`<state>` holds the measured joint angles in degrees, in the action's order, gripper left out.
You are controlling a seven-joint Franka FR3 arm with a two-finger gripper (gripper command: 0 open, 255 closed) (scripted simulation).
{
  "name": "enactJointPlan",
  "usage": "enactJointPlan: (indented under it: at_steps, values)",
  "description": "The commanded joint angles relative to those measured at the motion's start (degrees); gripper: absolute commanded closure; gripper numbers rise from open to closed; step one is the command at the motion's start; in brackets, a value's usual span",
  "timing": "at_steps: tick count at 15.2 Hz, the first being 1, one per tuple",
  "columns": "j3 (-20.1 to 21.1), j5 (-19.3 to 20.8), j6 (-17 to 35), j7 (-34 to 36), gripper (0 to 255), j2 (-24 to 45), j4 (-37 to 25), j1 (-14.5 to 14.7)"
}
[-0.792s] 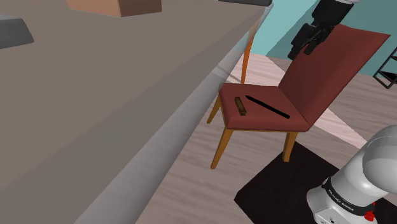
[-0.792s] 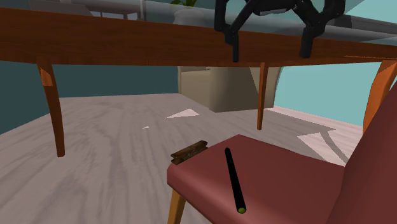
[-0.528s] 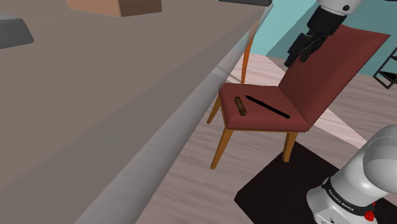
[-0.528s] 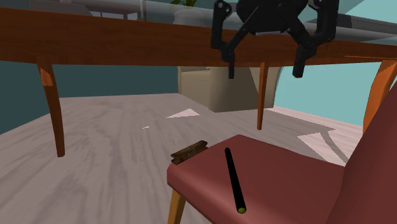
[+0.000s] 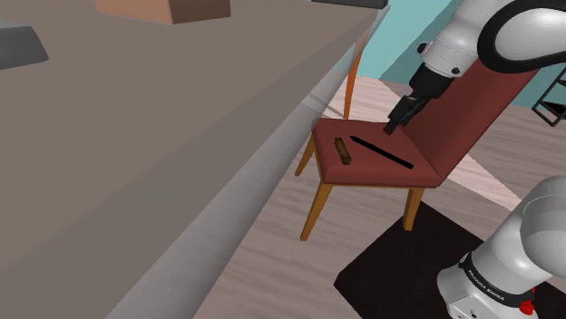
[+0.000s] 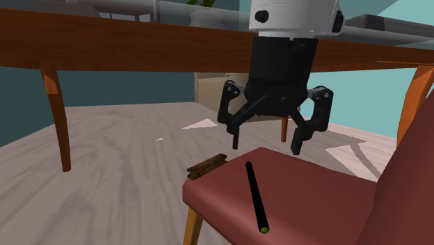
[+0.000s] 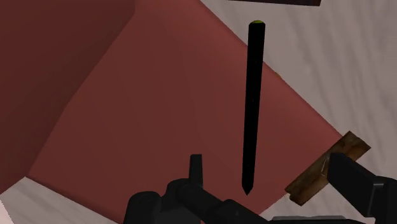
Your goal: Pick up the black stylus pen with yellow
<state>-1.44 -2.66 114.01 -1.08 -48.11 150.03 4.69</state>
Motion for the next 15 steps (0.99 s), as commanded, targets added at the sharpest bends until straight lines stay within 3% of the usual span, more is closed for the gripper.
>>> enactJointPlan:
  at_steps: [1, 11, 12, 15]
  values:
    - [-0.5, -1.2, 3.8, -1.5, 0, 0.4, 3.5, 1.3]
    - [-0.8, -1.7, 11.0, -2.4, 0, 1.8, 9.3, 1.6]
    - [-0.7, -1.7, 10.8, -2.3, 255, 1.7, 9.2, 1.7]
    - [-0.7, -1.7, 10.7, -2.3, 255, 1.6, 9.2, 1.7]
